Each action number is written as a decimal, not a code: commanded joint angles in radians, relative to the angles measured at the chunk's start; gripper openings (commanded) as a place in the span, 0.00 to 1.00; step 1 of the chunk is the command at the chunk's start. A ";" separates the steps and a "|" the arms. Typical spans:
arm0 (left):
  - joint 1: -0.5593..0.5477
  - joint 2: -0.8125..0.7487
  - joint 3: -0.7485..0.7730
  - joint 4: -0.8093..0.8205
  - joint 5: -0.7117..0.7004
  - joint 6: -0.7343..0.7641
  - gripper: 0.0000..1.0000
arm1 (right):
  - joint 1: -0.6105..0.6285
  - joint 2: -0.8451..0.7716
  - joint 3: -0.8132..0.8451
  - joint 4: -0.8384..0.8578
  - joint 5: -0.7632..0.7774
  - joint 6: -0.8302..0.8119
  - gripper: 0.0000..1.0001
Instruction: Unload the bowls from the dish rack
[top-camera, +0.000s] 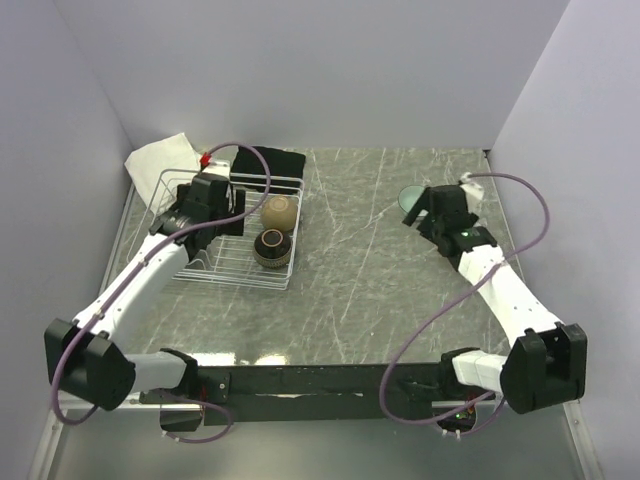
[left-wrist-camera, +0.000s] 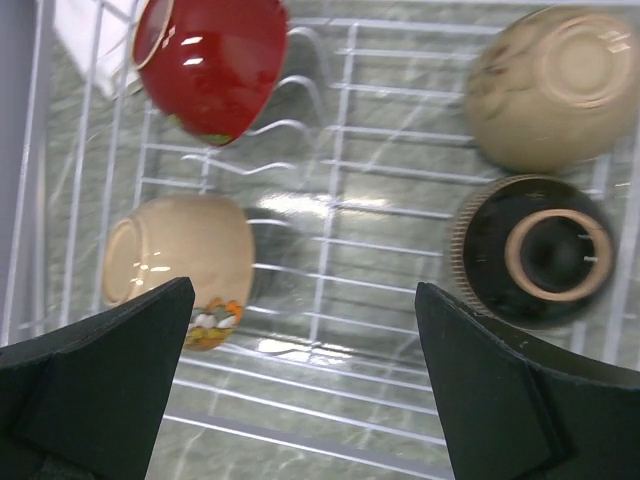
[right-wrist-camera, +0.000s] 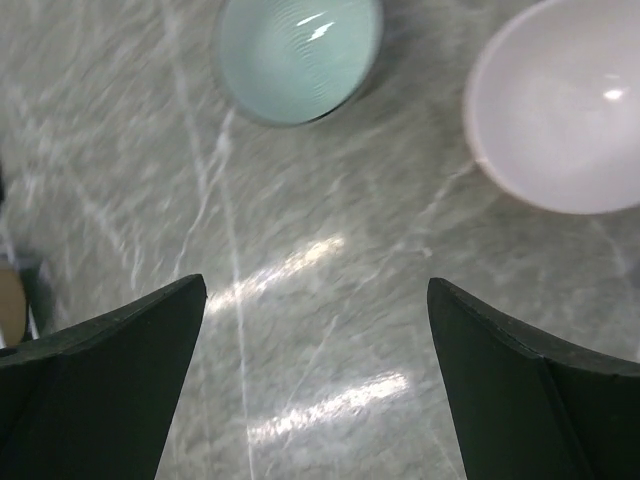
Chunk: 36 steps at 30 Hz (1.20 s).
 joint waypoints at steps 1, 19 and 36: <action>0.044 0.048 0.062 -0.086 -0.087 0.047 0.99 | 0.142 -0.021 0.038 0.068 -0.010 -0.099 1.00; 0.163 0.183 -0.017 0.017 -0.111 0.105 1.00 | 0.294 -0.147 -0.071 0.152 -0.116 -0.101 1.00; 0.186 0.260 0.078 -0.112 -0.153 0.160 1.00 | 0.325 -0.240 -0.155 0.206 -0.063 -0.116 1.00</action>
